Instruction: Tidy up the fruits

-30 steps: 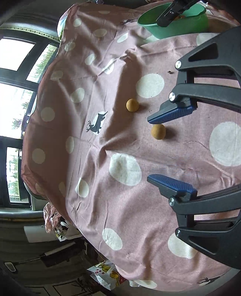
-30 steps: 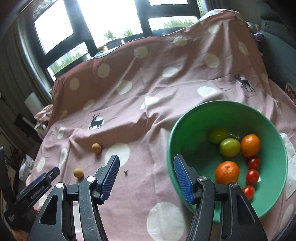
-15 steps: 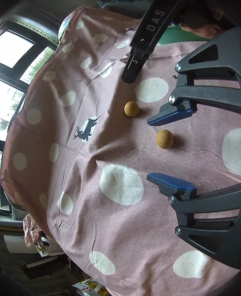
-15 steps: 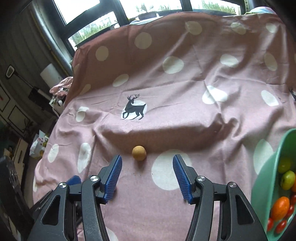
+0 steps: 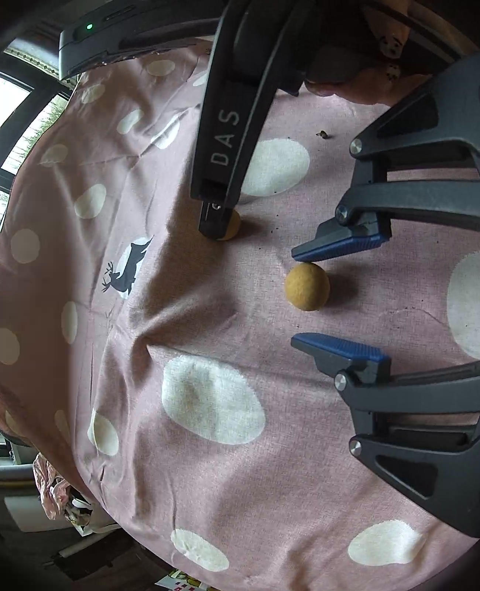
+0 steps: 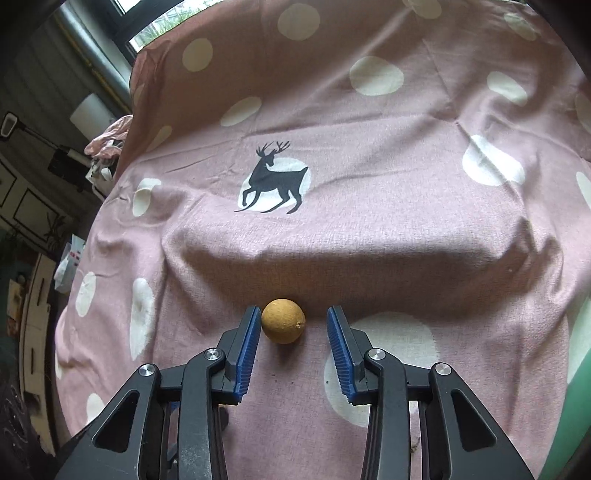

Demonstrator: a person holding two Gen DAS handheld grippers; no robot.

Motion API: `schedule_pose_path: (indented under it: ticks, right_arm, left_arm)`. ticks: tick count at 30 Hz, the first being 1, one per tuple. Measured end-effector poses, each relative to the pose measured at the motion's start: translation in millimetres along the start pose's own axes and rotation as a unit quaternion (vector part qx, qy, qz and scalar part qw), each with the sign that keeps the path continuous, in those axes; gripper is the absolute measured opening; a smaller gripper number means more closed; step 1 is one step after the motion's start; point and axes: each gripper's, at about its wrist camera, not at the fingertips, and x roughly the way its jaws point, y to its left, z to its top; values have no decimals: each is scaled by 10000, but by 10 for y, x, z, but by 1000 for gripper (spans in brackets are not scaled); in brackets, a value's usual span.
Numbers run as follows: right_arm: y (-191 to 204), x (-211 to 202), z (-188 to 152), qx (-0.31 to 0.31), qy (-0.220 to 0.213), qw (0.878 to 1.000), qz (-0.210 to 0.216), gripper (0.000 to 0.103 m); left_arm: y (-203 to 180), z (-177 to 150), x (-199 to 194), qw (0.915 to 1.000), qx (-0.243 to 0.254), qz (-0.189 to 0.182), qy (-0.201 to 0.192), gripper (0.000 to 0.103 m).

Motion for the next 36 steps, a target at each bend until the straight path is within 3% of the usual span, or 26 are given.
schedule_pose_path:
  ticks: [6,15,24,36]
  right_arm:
    - [60,56,-17,-120,1,9999,105,30]
    - [-56,-257,-99,92,-237,9996,142,29]
    - [-243,-1182,-475,297,-1105,9934,-43,29]
    - [-621,-2048,-1048,881,-2180,9709,-458,29]
  left_arm:
    - [12,21,5,9999,-86,-131,-29,26]
    - [-9,3,-200,9996,-46,-67,-257,26]
    - [-330,-178,-718,9952,280,-469,-810,26]
    - [-898,-426,-1267,9787,944,-1231,-1343,26]
